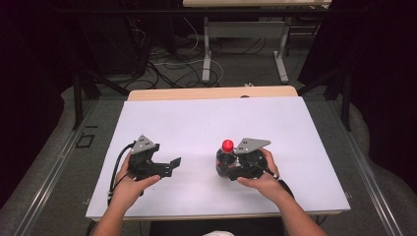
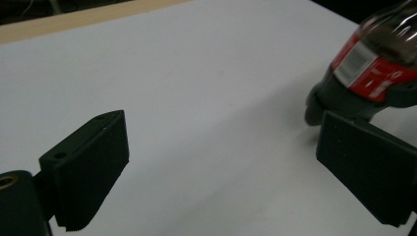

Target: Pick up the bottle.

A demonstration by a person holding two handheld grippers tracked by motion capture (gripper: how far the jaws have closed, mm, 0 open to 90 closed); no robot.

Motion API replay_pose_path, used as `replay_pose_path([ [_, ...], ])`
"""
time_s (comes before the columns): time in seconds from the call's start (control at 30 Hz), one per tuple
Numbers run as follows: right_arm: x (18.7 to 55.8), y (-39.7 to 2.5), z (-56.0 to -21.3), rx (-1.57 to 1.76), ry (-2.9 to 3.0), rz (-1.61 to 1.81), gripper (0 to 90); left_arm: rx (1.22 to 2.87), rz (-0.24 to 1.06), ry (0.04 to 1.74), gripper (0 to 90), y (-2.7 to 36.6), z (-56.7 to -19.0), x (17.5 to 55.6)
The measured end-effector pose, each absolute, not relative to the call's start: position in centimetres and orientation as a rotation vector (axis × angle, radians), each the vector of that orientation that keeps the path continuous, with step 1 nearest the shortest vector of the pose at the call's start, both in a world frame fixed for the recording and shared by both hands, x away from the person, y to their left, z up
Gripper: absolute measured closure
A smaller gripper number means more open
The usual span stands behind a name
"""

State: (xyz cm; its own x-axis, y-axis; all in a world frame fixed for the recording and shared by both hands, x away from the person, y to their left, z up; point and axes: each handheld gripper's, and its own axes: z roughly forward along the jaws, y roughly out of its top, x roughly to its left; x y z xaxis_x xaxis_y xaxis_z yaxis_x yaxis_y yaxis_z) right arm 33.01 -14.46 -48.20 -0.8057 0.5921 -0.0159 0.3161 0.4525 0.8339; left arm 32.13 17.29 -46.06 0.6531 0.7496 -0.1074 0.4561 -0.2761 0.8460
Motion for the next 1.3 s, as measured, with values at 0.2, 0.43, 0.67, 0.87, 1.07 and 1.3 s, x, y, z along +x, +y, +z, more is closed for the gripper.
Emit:
replay_pose_path([
  [0.2, 32.9, -14.3, -48.2, 0.783, 2.406, 1.282, 29.5, 1.929, 0.347, 0.863, 3.7, 15.2, -44.8, 32.1],
  [0.43, 32.8, -14.1, -48.4, 0.77, 2.42, 1.291, 29.5, 1.96, 0.31, 0.806, 3.8, 12.8, -43.8, 32.3],
  [0.67, 32.7, -13.9, -48.5, 0.769, 2.428, 1.289, 29.5, 1.973, 0.275, 0.742, 5.4, 11.1, -42.8, 32.5],
  [0.87, 32.7, -13.9, -48.5, 0.755, 2.438, 1.291, 29.5, 1.998, 0.268, 0.688, 8.2, 9.8, -41.8, 32.6],
  [1.07, 32.6, -13.8, -48.4, 0.737, 2.455, 1.288, 29.5, 1.99, 0.249, 0.658, 11.5, 9.1, -40.9, 32.8],
  [1.3, 32.5, -13.6, -48.4, 0.748, 2.451, 1.294, 29.5, 2.01, 0.233, 0.625, 18.3, 8.4, -40.0, 32.9],
])
